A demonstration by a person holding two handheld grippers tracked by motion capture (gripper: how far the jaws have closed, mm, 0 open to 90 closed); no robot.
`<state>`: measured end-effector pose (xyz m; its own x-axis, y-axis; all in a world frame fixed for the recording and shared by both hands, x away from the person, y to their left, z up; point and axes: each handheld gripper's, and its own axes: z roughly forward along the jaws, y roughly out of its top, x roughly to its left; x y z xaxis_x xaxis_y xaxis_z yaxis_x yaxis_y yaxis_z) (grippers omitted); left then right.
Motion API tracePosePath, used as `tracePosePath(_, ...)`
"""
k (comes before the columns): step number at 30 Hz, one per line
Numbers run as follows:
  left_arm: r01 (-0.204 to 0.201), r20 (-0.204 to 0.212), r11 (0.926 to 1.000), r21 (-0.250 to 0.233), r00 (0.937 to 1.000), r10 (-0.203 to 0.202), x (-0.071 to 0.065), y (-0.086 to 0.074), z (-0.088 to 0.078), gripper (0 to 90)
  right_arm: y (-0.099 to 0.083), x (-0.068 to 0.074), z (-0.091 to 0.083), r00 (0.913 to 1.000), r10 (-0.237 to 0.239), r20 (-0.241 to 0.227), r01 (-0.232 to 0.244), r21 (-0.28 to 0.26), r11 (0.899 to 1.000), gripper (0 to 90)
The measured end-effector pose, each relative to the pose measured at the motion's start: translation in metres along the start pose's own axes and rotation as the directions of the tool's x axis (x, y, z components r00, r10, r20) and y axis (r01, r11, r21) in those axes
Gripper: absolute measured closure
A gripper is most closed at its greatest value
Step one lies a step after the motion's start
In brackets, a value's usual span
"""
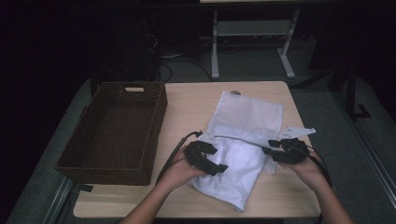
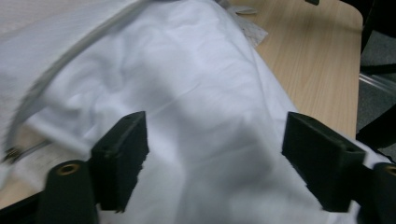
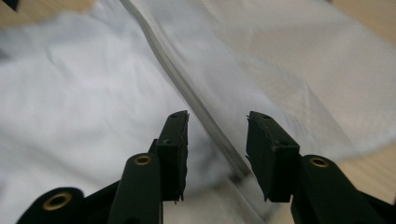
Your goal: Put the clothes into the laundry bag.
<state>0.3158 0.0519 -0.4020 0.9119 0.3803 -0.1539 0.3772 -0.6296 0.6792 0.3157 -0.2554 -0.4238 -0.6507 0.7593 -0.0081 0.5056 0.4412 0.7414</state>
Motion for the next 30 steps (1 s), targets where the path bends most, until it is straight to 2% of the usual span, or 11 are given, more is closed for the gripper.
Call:
tracePosePath(7, -0.014, -0.013, 0.9980, 0.062, 0.9998, 0.015, -0.012, 0.003, 0.034, 16.5, -0.031, -0.018, 0.001, 0.9980, 0.045, 0.044, -0.048, 0.060, 0.997, 51.5)
tracePosePath(8, -0.025, -0.044, 0.9948, 0.099, 0.9986, 0.029, -0.014, 0.000, 0.046, 17.1, -0.035, -0.022, 0.005, 0.9974, 0.058, 0.043, -0.062, 0.078, 0.995, 53.1)
tracePosePath(11, -0.034, -0.066, 0.9931, 0.112, 0.9970, 0.041, -0.015, -0.002, 0.053, 25.0, -0.038, -0.024, 0.012, 0.9969, 0.073, 0.031, -0.075, 0.095, 0.993, 55.5)
tracePosePath(14, -0.042, -0.106, 0.9897, 0.137, 0.9928, 0.057, -0.012, -0.003, 0.057, 40.9, -0.039, -0.026, 0.020, 0.9964, 0.085, 0.010, -0.085, 0.131, 0.988, 74.4)
tracePosePath(16, -0.039, -0.102, 0.9891, 0.142, 0.9933, 0.054, -0.010, -0.003, 0.058, 52.4, -0.039, -0.026, 0.019, 0.9956, 0.093, -0.006, -0.092, 0.134, 0.987, 80.6)
tracePosePath(17, -0.038, -0.093, 0.9890, 0.143, 0.9943, 0.052, -0.009, -0.003, 0.059, 52.4, -0.039, -0.026, 0.019, 0.9956, 0.093, -0.006, -0.092, 0.134, 0.987, 80.6)
tracePosePath(18, -0.041, -0.079, 0.9892, 0.141, 0.9955, 0.052, -0.008, -0.003, 0.059, 59.3, -0.039, -0.025, 0.019, 0.9963, 0.085, -0.012, -0.083, 0.134, 0.987, 82.4)
tracePosePath(19, -0.028, -0.072, 0.9911, 0.130, 0.9966, 0.038, -0.007, -0.003, 0.060, 74.7, -0.038, -0.022, 0.018, 0.9969, 0.077, -0.015, -0.074, 0.138, 0.988, 83.6)
tracePosePath(23, -0.003, -0.062, 0.9978, 0.066, 0.9980, 0.007, -0.003, -0.002, 0.050, 80.2, -0.036, -0.019, 0.016, 0.9985, 0.051, -0.018, -0.049, 0.128, 0.991, 83.4)
tracePosePath(24, 0.022, -0.059, 0.9996, 0.015, 0.9980, -0.021, 0.000, 0.001, 0.040, 83.3, -0.035, -0.016, 0.014, 0.9989, 0.040, -0.025, -0.036, 0.118, 0.992, 82.9)
tracePosePath(30, 0.059, -0.106, 0.9976, -0.036, 0.9923, -0.063, 0.011, 0.010, 0.027, 83.8, -0.025, -0.002, 0.007, 0.9986, -0.012, -0.052, 0.016, 0.075, 0.997, 82.9)
